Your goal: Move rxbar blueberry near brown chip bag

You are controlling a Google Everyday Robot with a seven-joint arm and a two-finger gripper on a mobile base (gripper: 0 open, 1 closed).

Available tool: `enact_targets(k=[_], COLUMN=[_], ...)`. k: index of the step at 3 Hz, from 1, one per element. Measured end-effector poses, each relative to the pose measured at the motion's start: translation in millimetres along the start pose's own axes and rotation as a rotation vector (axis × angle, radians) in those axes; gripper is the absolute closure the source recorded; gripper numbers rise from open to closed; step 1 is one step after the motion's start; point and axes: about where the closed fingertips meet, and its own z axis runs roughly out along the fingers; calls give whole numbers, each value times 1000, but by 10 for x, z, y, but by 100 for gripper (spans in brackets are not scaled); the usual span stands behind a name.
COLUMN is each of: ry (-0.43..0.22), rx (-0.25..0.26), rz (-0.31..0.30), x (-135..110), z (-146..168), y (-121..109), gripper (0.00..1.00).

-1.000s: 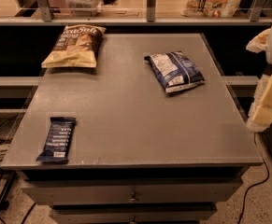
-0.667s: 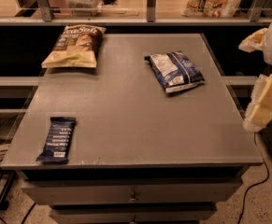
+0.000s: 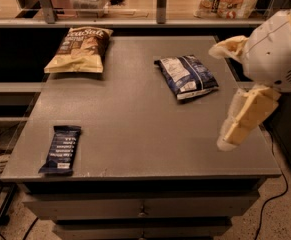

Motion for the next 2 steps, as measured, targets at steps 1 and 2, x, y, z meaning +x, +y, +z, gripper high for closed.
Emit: enact_targets(k=[1, 2], ry=[-47, -52], rx=[-1, -11], rz=[-4, 13], x=[-143, -167], z=[9, 70], y=[24, 43], gripper=[0, 0])
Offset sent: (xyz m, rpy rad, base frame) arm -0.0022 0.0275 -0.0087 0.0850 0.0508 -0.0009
